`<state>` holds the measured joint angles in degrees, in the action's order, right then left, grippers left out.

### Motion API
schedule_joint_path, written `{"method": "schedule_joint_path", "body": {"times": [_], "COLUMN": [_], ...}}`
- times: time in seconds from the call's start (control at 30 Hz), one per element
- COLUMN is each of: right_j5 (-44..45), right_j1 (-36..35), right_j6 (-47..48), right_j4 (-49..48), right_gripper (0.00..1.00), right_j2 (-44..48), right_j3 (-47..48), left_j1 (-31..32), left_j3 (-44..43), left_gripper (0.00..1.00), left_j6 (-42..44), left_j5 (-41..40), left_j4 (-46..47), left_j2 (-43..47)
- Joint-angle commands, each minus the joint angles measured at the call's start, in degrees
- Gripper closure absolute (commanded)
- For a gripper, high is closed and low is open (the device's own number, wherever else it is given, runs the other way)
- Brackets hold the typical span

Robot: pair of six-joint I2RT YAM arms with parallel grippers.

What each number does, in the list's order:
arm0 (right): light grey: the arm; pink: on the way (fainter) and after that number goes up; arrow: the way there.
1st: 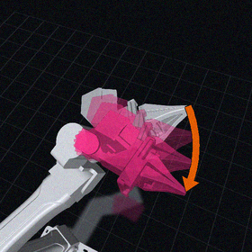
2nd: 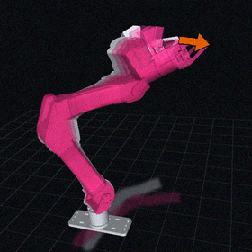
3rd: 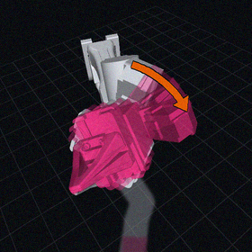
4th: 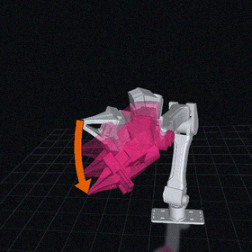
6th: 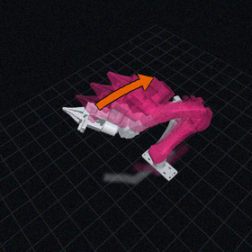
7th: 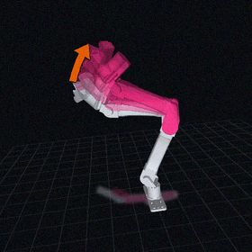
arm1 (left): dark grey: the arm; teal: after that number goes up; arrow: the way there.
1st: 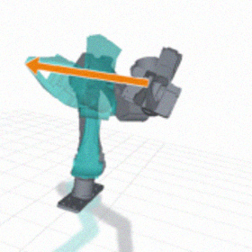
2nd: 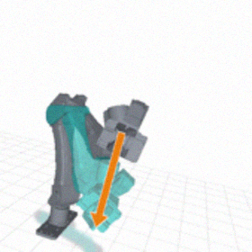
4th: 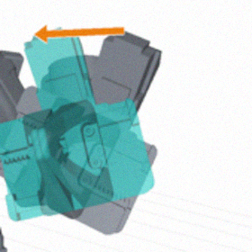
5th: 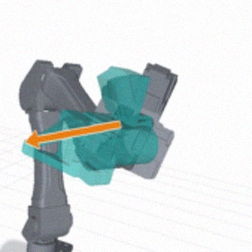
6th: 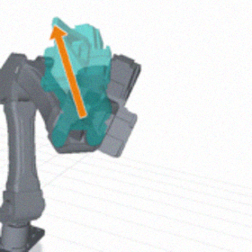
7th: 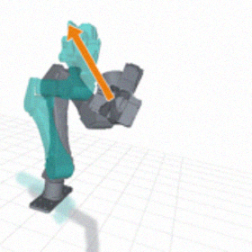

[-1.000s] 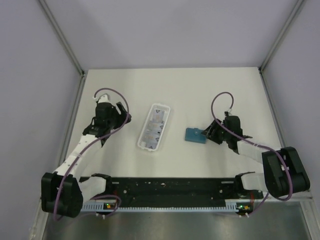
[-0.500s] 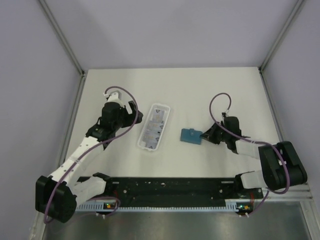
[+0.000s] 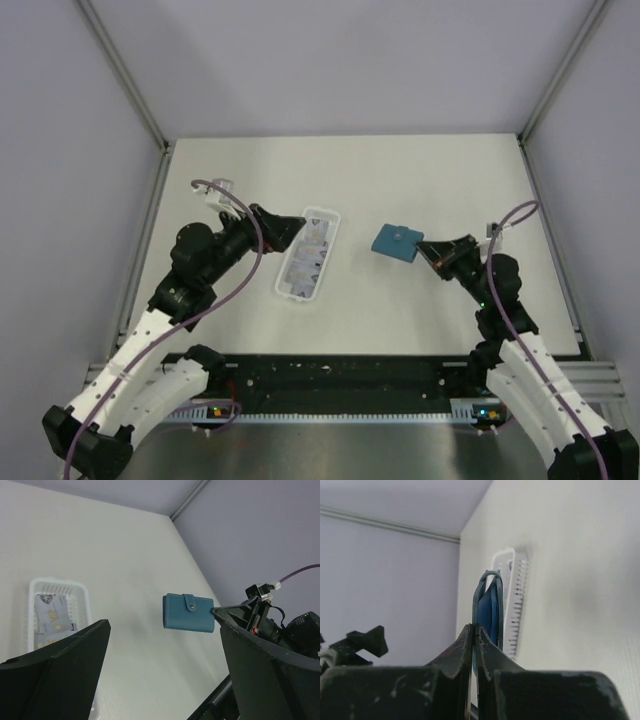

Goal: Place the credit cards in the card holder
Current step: Open the card holder at the center of the board.

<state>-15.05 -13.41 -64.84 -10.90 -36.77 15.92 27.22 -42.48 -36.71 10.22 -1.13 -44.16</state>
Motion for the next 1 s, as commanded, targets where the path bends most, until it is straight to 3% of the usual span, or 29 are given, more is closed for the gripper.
{"method": "schedule_joint_path", "body": {"times": [0.0,0.2,0.47,0.73,0.97], "right_j5": [5.4,5.6,2.9,0.5,-3.0], "right_j1": [-0.8,-0.9,-1.4,-1.7,-1.8], "right_j6": [-11.5,-24.1,-28.8,-29.1,-28.7], "right_j4": [0.8,-9.9,-18.5,-19.7,-16.0], "right_gripper": [1.0,1.0,1.0,1.0,1.0], "right_j2": [7.5,11.1,10.8,11.5,13.6], "right_j3": [0.3,-1.8,0.8,3.7,6.1], "left_j1": [2.0,8.9,17.1,25.9,27.6], "left_j3": [2.1,0.2,-1.0,-4.2,-7.3], "left_gripper": [0.01,0.01,0.02,0.04,0.06], "left_j6": [-6.8,-12.2,-19.2,-18.6,-17.8], "left_j5": [5.2,5.5,5.8,1.8,0.3], "left_j4": [9.0,15.7,24.8,28.2,30.2], "left_j2": [-0.7,-2.6,-7.8,-16.5,-21.7]}}
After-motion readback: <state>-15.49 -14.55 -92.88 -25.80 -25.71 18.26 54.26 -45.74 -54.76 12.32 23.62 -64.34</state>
